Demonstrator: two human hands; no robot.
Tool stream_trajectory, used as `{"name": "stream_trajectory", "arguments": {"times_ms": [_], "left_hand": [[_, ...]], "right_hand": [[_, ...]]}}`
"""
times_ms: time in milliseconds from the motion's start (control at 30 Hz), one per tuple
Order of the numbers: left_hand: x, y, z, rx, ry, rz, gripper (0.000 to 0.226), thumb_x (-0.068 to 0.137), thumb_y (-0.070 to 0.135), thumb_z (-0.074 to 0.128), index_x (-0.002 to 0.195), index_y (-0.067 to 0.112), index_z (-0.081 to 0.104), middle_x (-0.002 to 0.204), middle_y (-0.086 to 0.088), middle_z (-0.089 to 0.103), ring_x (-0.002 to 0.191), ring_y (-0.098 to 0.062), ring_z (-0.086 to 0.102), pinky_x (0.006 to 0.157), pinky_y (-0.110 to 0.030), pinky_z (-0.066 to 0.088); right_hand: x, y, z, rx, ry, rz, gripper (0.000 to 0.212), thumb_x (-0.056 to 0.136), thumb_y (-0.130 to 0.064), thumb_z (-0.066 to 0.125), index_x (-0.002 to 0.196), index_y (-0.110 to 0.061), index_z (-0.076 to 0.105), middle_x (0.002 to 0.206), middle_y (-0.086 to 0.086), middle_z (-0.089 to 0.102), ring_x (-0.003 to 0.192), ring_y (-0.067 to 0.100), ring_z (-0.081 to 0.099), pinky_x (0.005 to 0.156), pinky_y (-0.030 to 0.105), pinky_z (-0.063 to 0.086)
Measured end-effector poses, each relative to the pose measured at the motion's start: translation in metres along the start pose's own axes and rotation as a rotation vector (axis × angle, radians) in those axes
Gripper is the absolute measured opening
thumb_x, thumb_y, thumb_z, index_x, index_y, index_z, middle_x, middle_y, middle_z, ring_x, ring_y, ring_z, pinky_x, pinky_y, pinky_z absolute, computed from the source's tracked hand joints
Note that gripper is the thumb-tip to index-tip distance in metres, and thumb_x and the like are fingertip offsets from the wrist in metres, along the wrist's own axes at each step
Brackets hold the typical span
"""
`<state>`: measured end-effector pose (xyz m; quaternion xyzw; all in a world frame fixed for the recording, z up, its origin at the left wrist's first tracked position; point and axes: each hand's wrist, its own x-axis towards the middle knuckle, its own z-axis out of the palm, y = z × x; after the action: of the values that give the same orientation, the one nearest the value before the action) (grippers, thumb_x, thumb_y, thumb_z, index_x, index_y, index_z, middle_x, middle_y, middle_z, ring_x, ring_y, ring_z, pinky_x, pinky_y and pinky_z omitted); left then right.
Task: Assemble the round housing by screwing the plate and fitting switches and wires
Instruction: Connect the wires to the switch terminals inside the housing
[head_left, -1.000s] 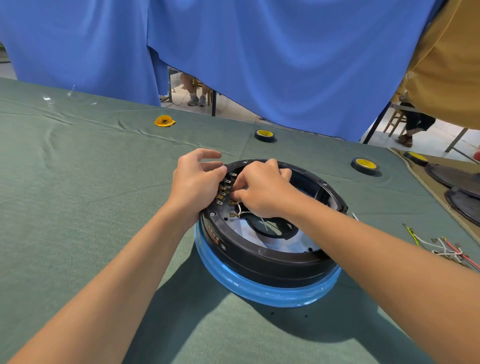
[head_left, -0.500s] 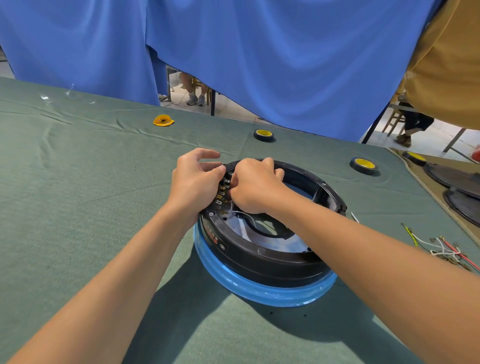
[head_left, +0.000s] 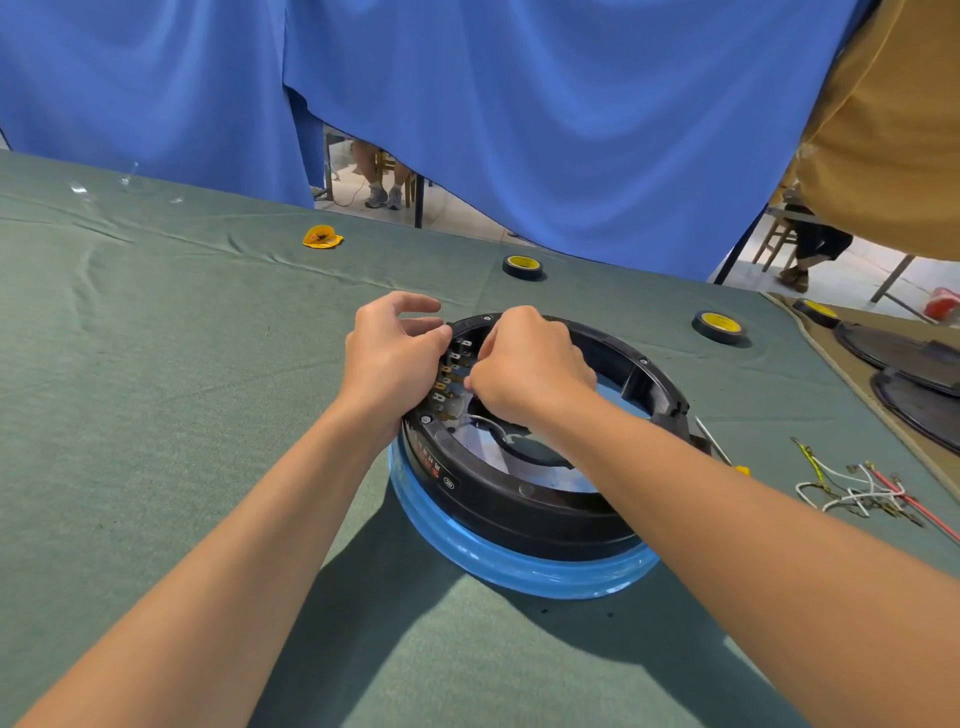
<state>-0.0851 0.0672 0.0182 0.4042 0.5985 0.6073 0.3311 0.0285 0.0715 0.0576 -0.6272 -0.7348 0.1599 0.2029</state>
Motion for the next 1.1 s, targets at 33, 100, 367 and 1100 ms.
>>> {"name": "stream_trajectory", "arguments": {"times_ms": [33,100,367,1100], "left_hand": [[0.000,0.000,0.000,-0.004,0.000,-0.002,0.025,0.088,0.007,0.068,0.110,0.018,0.066,0.103,-0.007,0.073,0.093,-0.030,0.071,0.084,-0.053,0.058],[0.000,0.000,0.000,-0.009,0.001,-0.003,0.025,0.087,0.007,0.068,0.109,0.018,0.066,0.103,-0.007,0.074,0.094,-0.030,0.071,0.085,-0.053,0.058],[0.001,-0.001,0.001,-0.011,0.001,0.002,0.023,0.087,0.008,0.068,0.105,0.021,0.066,0.103,-0.006,0.074,0.094,-0.030,0.071,0.085,-0.052,0.057],[0.000,-0.001,0.002,-0.003,0.013,-0.001,0.020,0.089,0.009,0.066,0.104,0.022,0.064,0.101,-0.004,0.073,0.087,-0.026,0.072,0.078,-0.049,0.061]], "right_hand": [[0.002,0.000,0.001,0.036,-0.006,0.029,0.020,0.085,-0.023,0.073,0.102,-0.018,0.066,0.095,0.004,0.062,0.088,0.025,0.056,0.067,0.035,0.042],[0.006,0.001,0.003,0.099,-0.007,0.078,0.020,0.084,-0.022,0.074,0.102,-0.016,0.068,0.094,0.005,0.065,0.086,0.025,0.059,0.065,0.034,0.046],[0.012,0.001,0.004,0.127,-0.073,0.151,0.024,0.083,-0.032,0.072,0.092,-0.015,0.059,0.088,0.005,0.062,0.082,0.025,0.059,0.065,0.033,0.049],[0.004,-0.005,0.002,0.121,-0.066,0.178,0.023,0.088,-0.028,0.063,0.074,-0.019,0.048,0.071,0.000,0.045,0.075,0.023,0.042,0.101,0.043,0.032]]}}
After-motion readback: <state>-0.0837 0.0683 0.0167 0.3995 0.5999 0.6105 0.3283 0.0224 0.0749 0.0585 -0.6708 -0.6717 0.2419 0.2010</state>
